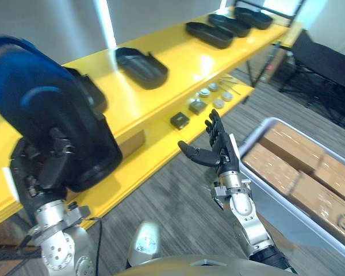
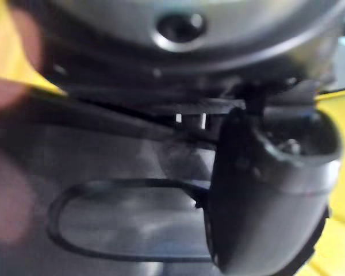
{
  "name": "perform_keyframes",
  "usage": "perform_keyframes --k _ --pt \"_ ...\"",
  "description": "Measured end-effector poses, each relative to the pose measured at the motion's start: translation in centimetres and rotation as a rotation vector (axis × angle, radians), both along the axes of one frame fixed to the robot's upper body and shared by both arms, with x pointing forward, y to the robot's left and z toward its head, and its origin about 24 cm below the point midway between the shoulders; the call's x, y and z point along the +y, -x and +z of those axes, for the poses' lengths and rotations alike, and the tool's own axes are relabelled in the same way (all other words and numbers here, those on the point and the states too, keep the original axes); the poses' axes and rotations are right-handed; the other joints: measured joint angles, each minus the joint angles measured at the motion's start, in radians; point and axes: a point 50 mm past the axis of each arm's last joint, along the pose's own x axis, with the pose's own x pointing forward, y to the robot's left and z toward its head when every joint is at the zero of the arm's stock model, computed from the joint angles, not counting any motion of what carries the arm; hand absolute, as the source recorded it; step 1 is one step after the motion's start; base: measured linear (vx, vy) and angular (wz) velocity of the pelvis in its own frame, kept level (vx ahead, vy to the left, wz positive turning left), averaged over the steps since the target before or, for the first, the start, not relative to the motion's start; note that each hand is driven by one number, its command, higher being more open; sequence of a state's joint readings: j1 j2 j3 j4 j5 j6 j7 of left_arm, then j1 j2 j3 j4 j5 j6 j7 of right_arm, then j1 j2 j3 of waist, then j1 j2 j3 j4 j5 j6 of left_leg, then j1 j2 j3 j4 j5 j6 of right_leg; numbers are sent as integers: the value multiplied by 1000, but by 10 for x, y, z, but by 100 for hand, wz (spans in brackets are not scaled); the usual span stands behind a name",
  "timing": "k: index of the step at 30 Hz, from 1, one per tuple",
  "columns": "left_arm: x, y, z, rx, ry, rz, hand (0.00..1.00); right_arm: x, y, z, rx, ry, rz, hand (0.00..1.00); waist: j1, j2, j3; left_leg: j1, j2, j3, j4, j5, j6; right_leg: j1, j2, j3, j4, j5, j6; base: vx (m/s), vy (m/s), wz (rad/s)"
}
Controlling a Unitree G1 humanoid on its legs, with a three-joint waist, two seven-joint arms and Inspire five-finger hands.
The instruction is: Walk over and take three plastic housings, then place them on the shelf
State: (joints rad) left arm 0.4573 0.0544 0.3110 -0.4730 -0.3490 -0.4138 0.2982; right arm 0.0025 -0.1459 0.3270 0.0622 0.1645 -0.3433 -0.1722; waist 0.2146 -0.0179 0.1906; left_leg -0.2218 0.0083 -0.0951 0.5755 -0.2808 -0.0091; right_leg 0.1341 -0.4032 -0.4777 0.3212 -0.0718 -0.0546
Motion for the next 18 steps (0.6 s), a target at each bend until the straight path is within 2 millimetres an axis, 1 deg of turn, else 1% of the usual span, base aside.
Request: perform_keyframes --k 1,2,3,4,5,6,7,8,9,10,11,12,13,14,15,16,17,18 --pt "4 -1 5 -29 -7 20 0 0 -8 10 -44 7 5 100 -2 26 -2 5 -9 -53 -6 0 17 -42 2 50 102 29 36 166 144 120" --pt "8 -2 12 -65 -22 35 0 2 -18 24 -102 9 14 100 3 26 -6 20 -19 -95 -41 9 33 -72 37 75 133 -47 100 222 154 118" --pt "10 -1 13 -84 -18 46 0 3 -24 33 -135 12 24 100 5 22 -9 30 -22 -109 -62 15 38 -86 58 78 130 -78 117 263 80 98" --pt "13 0 15 -116 9 64 0 3 -34 52 -214 17 42 100 9 22 -9 61 -30 -142 -101 26 43 -116 106 99 112 -108 116 353 41 83" --pt "13 0 14 -122 23 70 0 2 -41 67 -282 15 42 100 9 23 -10 85 -38 -163 -130 34 40 -148 141 123 94 -117 121 357 29 90" --pt "12 0 12 -122 33 68 0 -1 -45 79 -332 8 32 100 9 24 -10 104 -47 -187 -151 44 36 -183 163 154 85 -118 122 370 -12 101" --pt "9 -3 10 -122 49 46 0 -8 -46 93 -390 0 6 100 8 27 -9 130 -59 -228 -173 46 36 -237 188 207 76 -117 123 341 -66 124" --pt "6 -7 7 -113 59 20 0 -16 -45 102 -432 7 -17 100 -1 32 -9 155 -67 -280 -188 46 35 -288 203 258 70 -112 130 360 -106 128" --pt "4 -10 5 -108 66 5 0 -21 -44 105 -446 17 -28 100 -4 36 -9 170 -69 -305 -197 45 35 -311 208 280 62 -109 134 386 -193 137" --pt "1 -17 -1 -96 84 -21 0 -28 -43 108 -461 35 -48 100 -11 44 -8 199 -67 -348 -202 43 31 -346 219 325 34 -97 145 385 -263 134" --pt "0 -20 -6 -80 99 -29 0 -30 -43 110 -465 40 -59 100 -28 38 -11 216 -67 -364 -191 31 10 -360 228 359 -17 -70 150 440 -330 148" --pt "-1 -21 -8 -68 103 -37 0 -31 -40 110 -471 31 -70 100 -36 36 -12 225 -68 -366 -172 13 -21 -361 231 381 -59 -13 144 344 -284 120" --pt "-2 -22 -9 -61 104 -43 0 -32 -38 110 -472 22 -74 100 -39 29 -13 233 -69 -360 -164 -1 -43 -359 229 392 -66 43 138 255 -236 108" --pt "-1 -22 -9 -56 96 -49 0 -32 -37 111 -476 11 -82 100 -46 2 -16 241 -75 -338 -162 -22 -66 -351 223 406 -52 146 129 283 -330 126" --pt "-3 -23 -11 -58 106 -54 0 -37 -35 117 -508 37 -86 100 -47 20 -28 254 -25 -277 -164 -79 -59 -311 236 366 -46 95 162 254 -325 105" --pt "-4 -21 -13 -57 118 -48 0 -39 -35 120 -520 48 -81 100 -41 43 -32 252 13 -254 -163 -84 -66 -292 259 344 -70 95 158 253 -354 93" --pt "-4 -20 -12 -65 118 -48 0 -45 -32 125 -543 54 -91 100 -46 68 -40 241 83 -156 -187 -69 -65 -256 287 291 -130 97 135 166 -246 79" --pt "-5 -22 -11 -74 108 -67 0 -53 -27 129 -563 48 -112 100 -64 70 -42 251 129 -45 -244 -26 -69 -223 295 245 -175 112 122 207 -290 96"
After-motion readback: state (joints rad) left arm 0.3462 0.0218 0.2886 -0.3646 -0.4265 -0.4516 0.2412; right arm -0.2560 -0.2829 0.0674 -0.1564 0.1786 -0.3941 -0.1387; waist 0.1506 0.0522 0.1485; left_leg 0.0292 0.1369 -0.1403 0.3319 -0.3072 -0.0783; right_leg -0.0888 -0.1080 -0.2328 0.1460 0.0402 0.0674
